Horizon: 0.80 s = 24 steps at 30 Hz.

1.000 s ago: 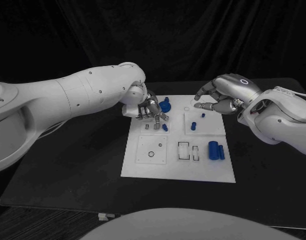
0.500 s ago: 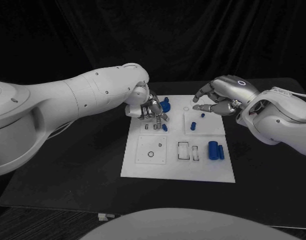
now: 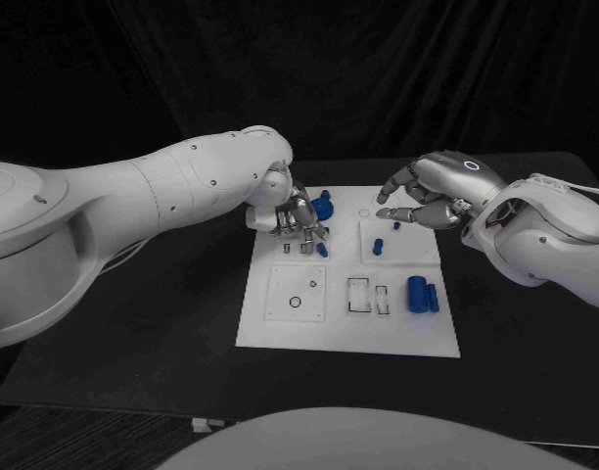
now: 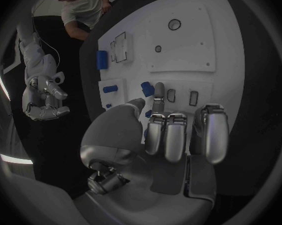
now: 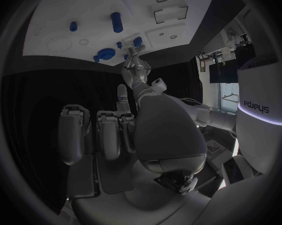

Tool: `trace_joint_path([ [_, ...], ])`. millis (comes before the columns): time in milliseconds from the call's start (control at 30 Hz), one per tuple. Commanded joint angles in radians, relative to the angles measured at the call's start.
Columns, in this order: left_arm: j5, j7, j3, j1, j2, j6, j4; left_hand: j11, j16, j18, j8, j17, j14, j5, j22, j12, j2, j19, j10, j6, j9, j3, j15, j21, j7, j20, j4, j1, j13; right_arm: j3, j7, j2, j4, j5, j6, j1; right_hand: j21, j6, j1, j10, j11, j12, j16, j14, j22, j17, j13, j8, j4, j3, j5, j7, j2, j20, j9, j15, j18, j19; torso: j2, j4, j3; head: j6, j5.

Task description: Assemble the parts on the task board

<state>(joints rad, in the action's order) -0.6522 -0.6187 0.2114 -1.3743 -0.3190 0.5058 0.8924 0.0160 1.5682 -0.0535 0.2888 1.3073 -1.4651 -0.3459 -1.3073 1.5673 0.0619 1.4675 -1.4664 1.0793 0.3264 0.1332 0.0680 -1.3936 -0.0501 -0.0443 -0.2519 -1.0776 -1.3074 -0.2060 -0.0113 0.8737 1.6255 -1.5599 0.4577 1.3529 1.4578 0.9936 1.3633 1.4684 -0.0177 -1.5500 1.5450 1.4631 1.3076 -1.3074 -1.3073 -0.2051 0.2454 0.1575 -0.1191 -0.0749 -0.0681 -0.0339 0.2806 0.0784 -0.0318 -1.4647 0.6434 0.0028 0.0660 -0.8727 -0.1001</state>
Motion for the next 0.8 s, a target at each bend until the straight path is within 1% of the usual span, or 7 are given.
trace_joint_path([
  [33, 0.010, 0.015, -0.001, 0.004, 0.006, -0.007, -0.005, 0.007, 0.003, 0.013, -0.007, 0.263, -0.106, -0.004, -0.209, 0.004, 0.002, 0.021, -0.104, -0.002, 0.003, 0.003, 0.006, 0.002, -0.001, 0.006, 0.009, -0.012, -0.263, 0.001, 0.008, 0.000, 0.003, -0.002, -0.001, -0.003, -0.006, 0.007, 0.009, 0.072, 0.007, 0.007, -0.003, 0.092, 0.223, -0.201, -0.203, -0.006, -0.003, 0.000, 0.006, -0.002, 0.000, -0.006, 0.001, -0.007, 0.001, -0.044, -0.001, 0.0011, 0.0002, 0.000, 0.001],
  [200, 0.010, 0.024, -0.001, 0.008, 0.015, -0.009, -0.012, 0.006, 0.003, 0.012, -0.010, 0.263, -0.106, -0.010, -0.209, 0.004, 0.003, 0.020, -0.104, -0.003, 0.005, 0.007, 0.006, 0.004, -0.002, 0.006, 0.013, -0.016, -0.263, 0.001, 0.011, -0.001, 0.001, -0.002, -0.007, -0.003, -0.006, 0.007, 0.009, 0.072, 0.007, 0.007, -0.003, 0.092, 0.223, -0.201, -0.203, -0.006, -0.003, 0.000, 0.006, -0.002, 0.000, -0.006, 0.001, -0.007, 0.001, -0.044, -0.001, 0.0009, -0.0007, 0.000, 0.001],
  [333, 0.010, 0.028, -0.001, 0.013, 0.025, -0.007, -0.019, 0.006, 0.003, 0.012, -0.012, 0.263, -0.106, -0.013, -0.209, 0.004, 0.002, 0.020, -0.104, -0.004, 0.006, 0.009, 0.006, 0.004, -0.002, 0.006, 0.016, -0.018, -0.263, 0.001, 0.014, -0.003, 0.001, -0.002, -0.013, -0.003, -0.007, 0.007, 0.008, 0.071, 0.007, 0.008, -0.004, 0.091, 0.222, -0.199, -0.200, -0.006, -0.002, -0.001, 0.007, -0.003, 0.001, -0.006, 0.001, -0.007, 0.001, -0.043, 0.000, 0.0014, -0.0008, 0.000, -0.002],
  [467, 0.010, 0.032, -0.001, 0.018, 0.033, -0.005, -0.027, 0.006, 0.003, 0.012, -0.013, 0.263, -0.106, -0.013, -0.209, 0.004, 0.001, 0.020, -0.104, -0.004, 0.007, 0.009, 0.006, 0.004, -0.002, 0.006, 0.017, -0.019, -0.263, 0.001, 0.016, -0.002, 0.001, -0.002, -0.019, -0.004, -0.007, 0.007, 0.008, 0.071, 0.007, 0.008, -0.004, 0.091, 0.222, -0.199, -0.200, -0.006, -0.002, -0.001, 0.007, -0.003, 0.001, -0.006, 0.001, -0.007, 0.001, -0.043, 0.000, 0.0015, -0.0009, 0.000, 0.003],
  [667, 0.010, 0.035, -0.001, 0.022, 0.040, -0.006, -0.037, 0.005, 0.003, 0.012, -0.019, 0.263, -0.106, -0.018, -0.208, 0.004, 0.000, 0.018, -0.104, -0.008, 0.009, 0.015, 0.005, 0.006, -0.004, 0.005, 0.024, -0.026, -0.263, 0.001, 0.019, -0.001, 0.001, -0.002, -0.023, -0.005, -0.009, 0.008, 0.008, 0.070, 0.008, 0.008, -0.005, 0.091, 0.222, -0.198, -0.200, -0.007, -0.002, 0.000, 0.008, -0.002, 0.003, -0.006, 0.002, -0.007, 0.000, -0.042, -0.001, 0.0019, -0.0008, 0.000, 0.004],
  [800, 0.010, 0.031, -0.001, 0.023, 0.043, -0.003, -0.044, 0.005, 0.003, 0.012, -0.021, 0.263, -0.106, -0.020, -0.208, 0.004, 0.000, 0.017, -0.104, -0.009, 0.010, 0.018, 0.005, 0.008, -0.004, 0.005, 0.028, -0.030, -0.263, 0.001, 0.021, 0.000, 0.001, -0.002, -0.029, -0.006, -0.010, 0.008, 0.007, 0.070, 0.008, 0.008, -0.005, 0.091, 0.221, -0.197, -0.199, -0.007, -0.001, 0.000, 0.008, -0.002, 0.004, -0.006, 0.002, -0.008, 0.000, -0.041, -0.001, 0.0001, -0.0009, 0.000, 0.002],
])
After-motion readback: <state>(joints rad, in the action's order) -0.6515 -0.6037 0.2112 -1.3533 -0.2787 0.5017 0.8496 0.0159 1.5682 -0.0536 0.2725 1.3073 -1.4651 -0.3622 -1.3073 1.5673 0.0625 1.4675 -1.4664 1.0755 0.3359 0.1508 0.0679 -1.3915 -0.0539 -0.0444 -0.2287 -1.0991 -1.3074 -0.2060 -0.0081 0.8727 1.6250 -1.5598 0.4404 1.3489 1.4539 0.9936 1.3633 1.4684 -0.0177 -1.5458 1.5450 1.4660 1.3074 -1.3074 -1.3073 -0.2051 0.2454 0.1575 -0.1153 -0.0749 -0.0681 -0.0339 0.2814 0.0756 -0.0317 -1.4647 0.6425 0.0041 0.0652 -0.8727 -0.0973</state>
